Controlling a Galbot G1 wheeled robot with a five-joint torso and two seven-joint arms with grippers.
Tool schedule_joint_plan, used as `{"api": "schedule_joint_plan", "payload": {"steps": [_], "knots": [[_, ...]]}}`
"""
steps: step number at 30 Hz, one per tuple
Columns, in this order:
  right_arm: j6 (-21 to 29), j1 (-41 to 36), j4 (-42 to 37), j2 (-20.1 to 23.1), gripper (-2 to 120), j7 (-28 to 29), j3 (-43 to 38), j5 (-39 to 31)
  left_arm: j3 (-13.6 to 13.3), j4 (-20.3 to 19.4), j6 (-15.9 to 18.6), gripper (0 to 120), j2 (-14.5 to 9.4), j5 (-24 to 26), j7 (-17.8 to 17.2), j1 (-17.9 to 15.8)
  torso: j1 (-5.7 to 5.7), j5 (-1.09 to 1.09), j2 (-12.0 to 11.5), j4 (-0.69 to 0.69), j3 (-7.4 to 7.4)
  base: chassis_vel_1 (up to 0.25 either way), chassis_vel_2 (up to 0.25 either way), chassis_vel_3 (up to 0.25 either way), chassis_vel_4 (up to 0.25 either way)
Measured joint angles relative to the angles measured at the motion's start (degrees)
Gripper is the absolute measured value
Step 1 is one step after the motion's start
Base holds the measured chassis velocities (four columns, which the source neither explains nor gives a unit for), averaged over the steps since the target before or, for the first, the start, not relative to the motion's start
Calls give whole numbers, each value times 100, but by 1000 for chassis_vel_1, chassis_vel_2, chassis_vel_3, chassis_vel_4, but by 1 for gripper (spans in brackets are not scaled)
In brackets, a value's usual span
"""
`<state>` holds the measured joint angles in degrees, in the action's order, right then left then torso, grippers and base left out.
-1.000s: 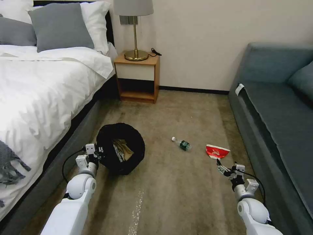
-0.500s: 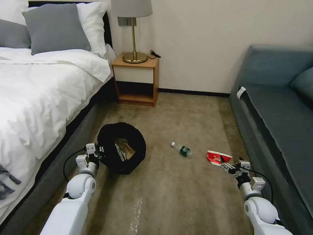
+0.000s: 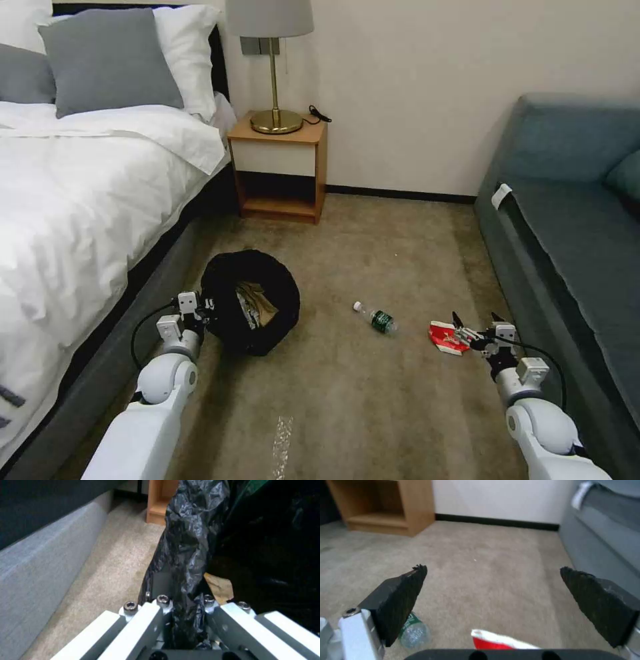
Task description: Pick up the trash bin, then pick up the garbage on the floor and place it into the trash bin.
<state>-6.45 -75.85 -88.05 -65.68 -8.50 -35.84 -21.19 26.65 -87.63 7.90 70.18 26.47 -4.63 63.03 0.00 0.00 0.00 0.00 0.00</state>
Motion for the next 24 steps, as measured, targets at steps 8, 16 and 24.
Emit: {"api": "schedule_joint_plan", "payload": {"steps": [8,16,24], "knots": [[-292,-131,-6,160,100,-257,66,156,-12,5,-47,1,-20,-54,29,25,0,-1,0,0,0,-71,82,72,-67],[-293,-99,35,114,100,-269,70,98,-69,71,-91,1,3,-97,48,34,0,0,0,1,0,-52,66,69,-58],[-300,-56,148,116,100,-323,75,53,-98,191,-187,1,-9,-103,94,43,0,-1,0,0,0,-98,93,99,-103]]}}
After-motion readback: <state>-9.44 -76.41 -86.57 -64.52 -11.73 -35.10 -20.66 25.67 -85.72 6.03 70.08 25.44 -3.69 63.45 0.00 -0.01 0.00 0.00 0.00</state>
